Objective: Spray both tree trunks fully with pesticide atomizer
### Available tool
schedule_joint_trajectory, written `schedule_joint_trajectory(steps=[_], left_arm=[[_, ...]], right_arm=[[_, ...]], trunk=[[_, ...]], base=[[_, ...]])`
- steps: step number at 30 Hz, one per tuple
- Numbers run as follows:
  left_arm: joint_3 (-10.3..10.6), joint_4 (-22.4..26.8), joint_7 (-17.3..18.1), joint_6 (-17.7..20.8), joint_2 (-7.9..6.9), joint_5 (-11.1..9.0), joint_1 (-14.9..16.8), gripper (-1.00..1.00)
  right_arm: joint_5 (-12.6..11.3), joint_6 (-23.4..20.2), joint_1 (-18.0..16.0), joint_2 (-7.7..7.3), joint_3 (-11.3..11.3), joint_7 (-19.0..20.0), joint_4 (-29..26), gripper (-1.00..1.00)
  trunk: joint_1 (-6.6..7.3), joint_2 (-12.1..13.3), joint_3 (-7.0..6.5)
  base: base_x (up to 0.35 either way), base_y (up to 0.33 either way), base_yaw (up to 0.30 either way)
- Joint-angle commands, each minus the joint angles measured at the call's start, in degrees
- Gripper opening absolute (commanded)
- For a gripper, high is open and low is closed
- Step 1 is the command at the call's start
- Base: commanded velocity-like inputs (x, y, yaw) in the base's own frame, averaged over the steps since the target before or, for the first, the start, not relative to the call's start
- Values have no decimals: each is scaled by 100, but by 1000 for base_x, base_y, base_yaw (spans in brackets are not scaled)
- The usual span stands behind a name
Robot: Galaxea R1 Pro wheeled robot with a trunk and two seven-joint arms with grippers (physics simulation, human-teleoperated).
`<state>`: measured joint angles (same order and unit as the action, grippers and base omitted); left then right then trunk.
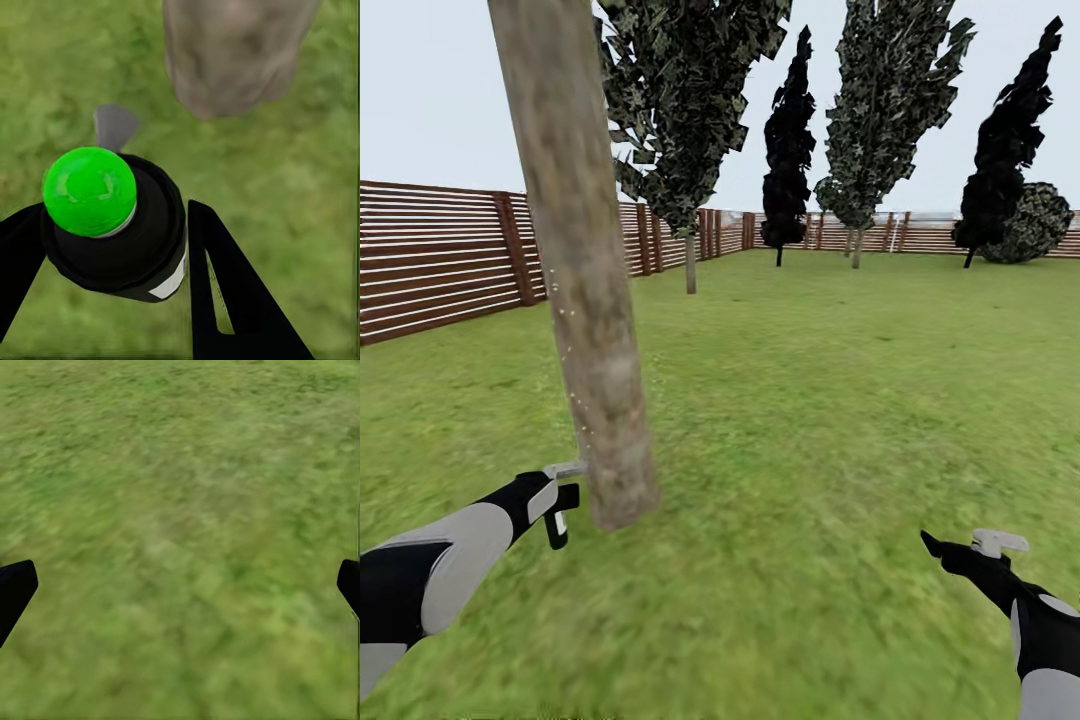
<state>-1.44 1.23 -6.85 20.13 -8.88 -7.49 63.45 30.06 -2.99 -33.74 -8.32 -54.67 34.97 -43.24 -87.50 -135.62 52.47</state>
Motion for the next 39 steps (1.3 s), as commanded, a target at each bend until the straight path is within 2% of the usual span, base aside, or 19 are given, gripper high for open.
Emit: schedule_joint_trajectory(steps=[1, 5, 12, 39], left_arm=[[4, 1, 0, 0, 0, 2, 0, -100], [4, 1, 0, 0, 0, 2, 0, -100], [4, 1, 8, -2, 9, 2, 0, -100], [-1, 1, 8, -13, 9, 2, 0, -100]], right_arm=[[0, 0, 0, -1, 0, 2, 0, 100], [0, 0, -1, -1, 0, 3, 0, 100], [0, 0, -1, 1, 0, -7, 0, 100], [6, 7, -1, 3, 0, -8, 9, 100]], trunk=[[0, 0, 0], [0, 0, 0], [0, 0, 0], [0, 0, 0]], base=[[-1, -327, 52], [0, -327, 34], [60, -327, 228], [166, -303, 219]])
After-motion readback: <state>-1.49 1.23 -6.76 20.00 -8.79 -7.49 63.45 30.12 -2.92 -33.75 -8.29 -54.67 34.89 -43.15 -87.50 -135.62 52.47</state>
